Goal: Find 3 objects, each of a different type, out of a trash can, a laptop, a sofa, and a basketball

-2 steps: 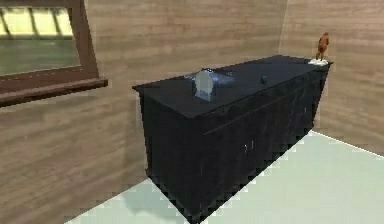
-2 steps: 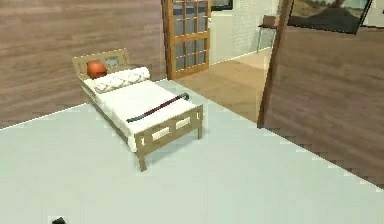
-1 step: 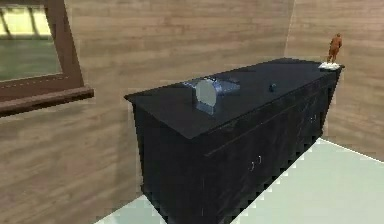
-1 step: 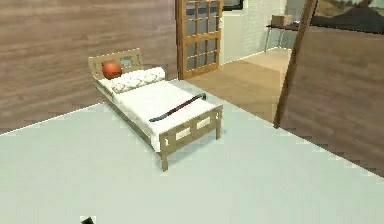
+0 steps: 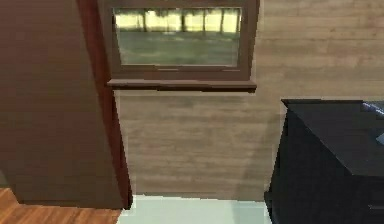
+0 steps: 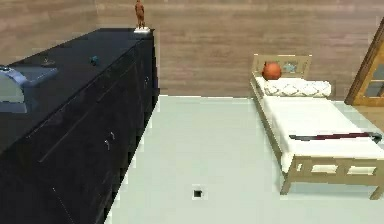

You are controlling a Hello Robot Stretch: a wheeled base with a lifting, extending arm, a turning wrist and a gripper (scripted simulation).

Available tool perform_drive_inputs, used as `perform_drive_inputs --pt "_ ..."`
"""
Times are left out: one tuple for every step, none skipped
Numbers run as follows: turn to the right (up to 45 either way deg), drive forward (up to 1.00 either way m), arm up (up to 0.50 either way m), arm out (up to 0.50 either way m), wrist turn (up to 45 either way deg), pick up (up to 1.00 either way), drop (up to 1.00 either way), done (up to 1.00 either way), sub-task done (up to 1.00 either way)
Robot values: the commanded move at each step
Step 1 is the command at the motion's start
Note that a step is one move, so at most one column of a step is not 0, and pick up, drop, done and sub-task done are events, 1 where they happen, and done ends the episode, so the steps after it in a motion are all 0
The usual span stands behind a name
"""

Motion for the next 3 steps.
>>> perform_drive_inputs --pt "-45.0 0.0 0.0 0.0 0.0 0.0 0.0 0.0 0.0" --pt "-12.0 0.0 0.0 0.0 0.0 0.0 0.0 0.0 0.0" --pt "0.0 0.3 0.0 0.0 0.0 0.0 0.0 0.0 0.0"
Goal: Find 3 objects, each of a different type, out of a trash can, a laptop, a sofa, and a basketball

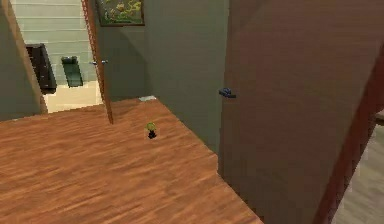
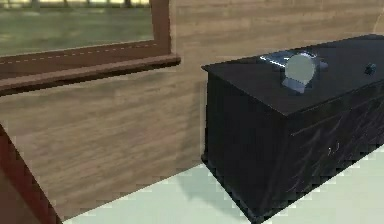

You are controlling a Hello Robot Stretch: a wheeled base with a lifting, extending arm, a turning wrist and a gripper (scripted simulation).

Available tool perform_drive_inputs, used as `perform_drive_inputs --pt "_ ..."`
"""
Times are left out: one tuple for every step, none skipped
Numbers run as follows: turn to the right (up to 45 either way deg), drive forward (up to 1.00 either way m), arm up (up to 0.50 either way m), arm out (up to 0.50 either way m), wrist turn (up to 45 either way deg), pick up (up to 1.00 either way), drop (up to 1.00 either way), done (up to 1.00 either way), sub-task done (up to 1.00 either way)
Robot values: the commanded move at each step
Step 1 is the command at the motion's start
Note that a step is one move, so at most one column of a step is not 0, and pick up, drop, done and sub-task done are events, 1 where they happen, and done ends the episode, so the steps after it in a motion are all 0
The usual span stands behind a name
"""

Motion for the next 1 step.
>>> perform_drive_inputs --pt "-27.0 0.0 0.0 0.0 0.0 0.0 0.0 0.0 0.0"
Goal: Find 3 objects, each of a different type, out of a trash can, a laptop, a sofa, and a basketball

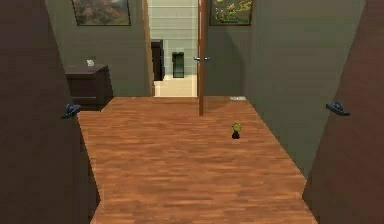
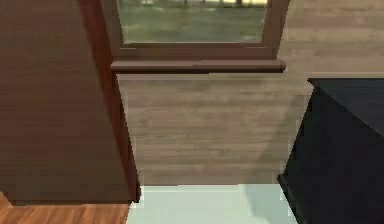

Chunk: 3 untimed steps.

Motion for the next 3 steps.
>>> perform_drive_inputs --pt "0.0 1.0 0.0 0.0 0.0 0.0 0.0 0.0 0.0" --pt "0.0 0.65 0.0 0.0 0.0 0.0 0.0 0.0 0.0" --pt "-45.0 0.0 0.0 0.0 0.0 0.0 0.0 0.0 0.0"
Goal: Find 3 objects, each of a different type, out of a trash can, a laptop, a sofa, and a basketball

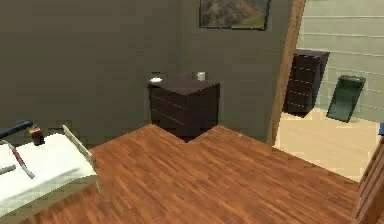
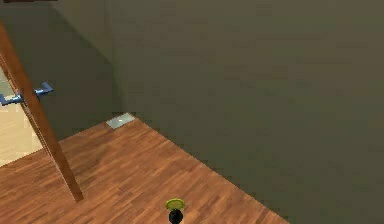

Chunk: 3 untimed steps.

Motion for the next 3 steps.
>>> perform_drive_inputs --pt "-15.0 0.0 0.0 0.0 0.0 0.0 0.0 0.0 0.0" --pt "0.0 0.8 0.0 0.0 0.0 0.0 0.0 0.0 0.0" --pt "-45.0 0.0 0.0 0.0 0.0 0.0 0.0 0.0 0.0"
